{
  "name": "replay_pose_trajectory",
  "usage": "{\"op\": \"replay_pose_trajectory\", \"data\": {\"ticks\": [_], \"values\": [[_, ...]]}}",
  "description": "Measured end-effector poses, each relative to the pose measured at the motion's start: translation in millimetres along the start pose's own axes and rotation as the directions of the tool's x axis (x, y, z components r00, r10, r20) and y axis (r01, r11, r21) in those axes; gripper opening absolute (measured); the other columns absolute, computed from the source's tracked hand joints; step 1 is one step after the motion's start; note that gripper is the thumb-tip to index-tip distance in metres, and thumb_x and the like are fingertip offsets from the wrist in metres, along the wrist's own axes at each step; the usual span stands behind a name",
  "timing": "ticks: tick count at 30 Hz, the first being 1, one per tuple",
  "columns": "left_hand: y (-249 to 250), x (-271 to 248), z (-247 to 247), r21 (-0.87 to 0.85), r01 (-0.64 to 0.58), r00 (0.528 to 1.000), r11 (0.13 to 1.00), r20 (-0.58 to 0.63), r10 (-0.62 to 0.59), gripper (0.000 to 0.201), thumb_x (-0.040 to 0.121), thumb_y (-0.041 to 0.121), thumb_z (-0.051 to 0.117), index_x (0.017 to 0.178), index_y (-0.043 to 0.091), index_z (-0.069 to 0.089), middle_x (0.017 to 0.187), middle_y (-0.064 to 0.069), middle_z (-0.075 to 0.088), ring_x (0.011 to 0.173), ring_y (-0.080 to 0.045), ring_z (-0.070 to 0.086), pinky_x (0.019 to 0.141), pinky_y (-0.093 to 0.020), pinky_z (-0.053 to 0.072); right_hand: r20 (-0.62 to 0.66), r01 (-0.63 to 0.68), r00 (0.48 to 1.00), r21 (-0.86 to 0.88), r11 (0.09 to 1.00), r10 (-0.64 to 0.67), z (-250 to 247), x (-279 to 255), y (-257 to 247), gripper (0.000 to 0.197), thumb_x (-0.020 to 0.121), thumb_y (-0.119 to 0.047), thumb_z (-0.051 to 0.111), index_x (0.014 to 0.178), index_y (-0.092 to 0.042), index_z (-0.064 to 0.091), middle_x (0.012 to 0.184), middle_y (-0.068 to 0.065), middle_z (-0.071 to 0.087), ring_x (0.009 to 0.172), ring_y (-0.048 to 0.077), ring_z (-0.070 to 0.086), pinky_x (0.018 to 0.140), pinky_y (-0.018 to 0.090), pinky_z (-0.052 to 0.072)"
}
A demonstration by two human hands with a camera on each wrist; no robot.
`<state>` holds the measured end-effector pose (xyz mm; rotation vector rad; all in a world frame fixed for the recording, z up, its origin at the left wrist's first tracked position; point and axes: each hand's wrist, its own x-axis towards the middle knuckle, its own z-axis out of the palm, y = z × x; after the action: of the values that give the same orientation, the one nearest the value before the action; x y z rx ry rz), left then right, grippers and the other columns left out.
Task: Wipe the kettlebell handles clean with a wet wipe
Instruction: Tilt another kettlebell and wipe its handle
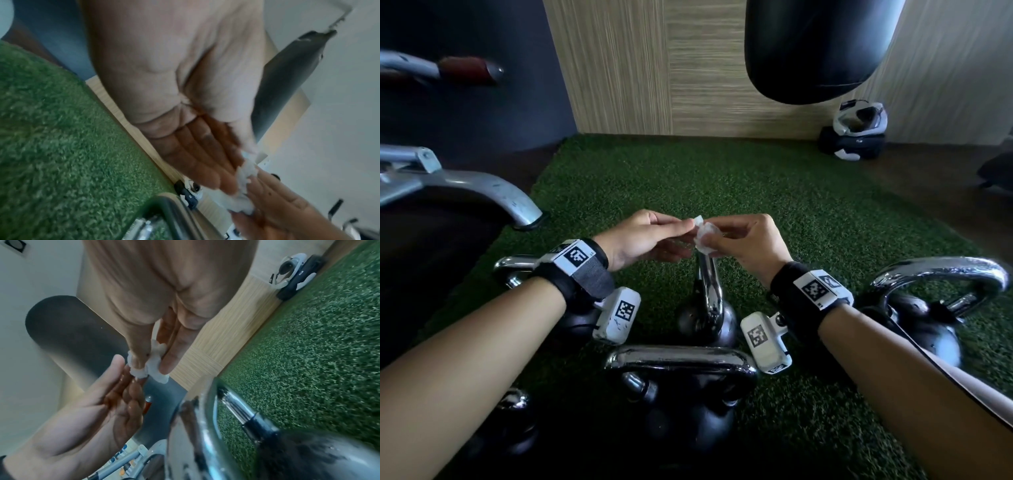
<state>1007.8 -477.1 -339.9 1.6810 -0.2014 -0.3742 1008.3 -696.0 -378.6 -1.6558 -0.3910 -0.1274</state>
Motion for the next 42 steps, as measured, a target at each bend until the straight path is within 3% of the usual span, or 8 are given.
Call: {"op": "replay_pose_trajectory", "data": {"ticks": [3,5,9,17,25,31,37,42], "values": [[-7,6,-6,0.387,0.019,0.996,0.922,0.071,-0.050,0.021,0.095,0.020,0.069,0.116,0.021,0.073,0.110,-0.009,0.078,0.092,-0.020,0.076,0.082,-0.033,0.059,-0.041,-0.055,0.998,0.001,0.998,0.055,-9,1,17,0.026,0.080,-0.011,0.087,0.105,-0.009,0.080,0.099,0.007,0.081,0.091,0.029,0.078,0.083,0.049,0.063],[-20,13,-5,0.723,0.043,0.994,0.689,0.042,-0.106,0.032,0.089,0.021,0.077,0.119,0.028,0.069,0.121,-0.002,0.075,0.105,-0.019,0.072,0.091,-0.034,0.057,-0.087,-0.109,0.990,0.055,0.993,0.113,-17,1,27,0.023,0.081,-0.009,0.085,0.103,-0.009,0.079,0.098,0.008,0.080,0.091,0.030,0.078,0.081,0.046,0.063],[-66,11,19,0.957,0.017,0.973,0.290,0.050,-0.223,0.108,0.064,0.059,0.089,0.153,0.020,0.042,0.152,0.003,0.052,0.136,-0.017,0.054,0.113,-0.033,0.044,-0.156,-0.202,0.962,0.152,0.968,0.225,-29,-1,48,0.031,0.082,-0.005,0.084,0.111,-0.003,0.074,0.106,0.014,0.078,0.094,0.031,0.078,0.075,0.037,0.065],[-103,9,54,0.822,-0.230,0.945,0.522,0.316,-0.081,0.029,0.072,0.068,0.079,0.083,0.067,0.052,0.093,0.018,0.061,0.083,0.002,0.058,0.082,-0.017,0.046,-0.207,-0.298,0.926,0.113,0.948,0.316,-33,-8,84,0.032,0.078,-0.005,0.087,0.109,-0.003,0.075,0.102,0.013,0.079,0.089,0.027,0.079,0.078,0.042,0.065],[-108,12,55,0.835,-0.237,0.957,0.497,0.287,-0.026,0.033,0.076,0.062,0.070,0.099,0.048,0.052,0.093,0.018,0.065,0.085,-0.002,0.065,0.085,-0.036,0.058,-0.201,-0.337,0.916,0.086,0.938,0.347,-36,-13,101,0.030,0.082,-0.010,0.085,0.109,-0.006,0.074,0.102,0.010,0.079,0.090,0.029,0.079,0.078,0.040,0.065],[-115,16,36,0.890,-0.161,0.963,0.426,0.236,-0.129,0.034,0.077,0.043,0.080,0.083,0.044,0.047,0.082,0.026,0.051,0.085,-0.010,0.061,0.083,-0.021,0.049,-0.227,-0.415,0.890,-0.047,0.909,0.395,-25,-14,109,0.027,0.068,-0.031,0.089,0.089,-0.018,0.080,0.094,0.005,0.080,0.090,0.024,0.078,0.086,0.047,0.063],[-124,16,38,0.801,-0.211,0.947,0.560,0.310,-0.086,0.046,0.074,0.039,0.090,0.099,0.042,0.053,0.087,0.033,0.052,0.082,0.025,0.053,0.080,0.002,0.036,-0.253,-0.430,0.896,-0.285,0.857,0.365,6,-8,111,0.009,0.081,-0.029,0.087,0.085,-0.022,0.083,0.085,-0.003,0.079,0.083,0.016,0.076,0.082,0.036,0.064],[-131,15,38,0.792,-0.185,0.965,0.581,0.259,-0.045,0.032,0.078,0.049,0.084,0.078,0.043,0.052,0.072,0.026,0.054,0.071,0.015,0.054,0.079,-0.014,0.047,-0.237,-0.456,0.888,-0.330,0.827,0.395,9,0,102,0.007,0.083,-0.021,0.086,0.082,-0.016,0.081,0.080,0.003,0.078,0.079,0.022,0.077,0.077,0.041,0.065]]}}
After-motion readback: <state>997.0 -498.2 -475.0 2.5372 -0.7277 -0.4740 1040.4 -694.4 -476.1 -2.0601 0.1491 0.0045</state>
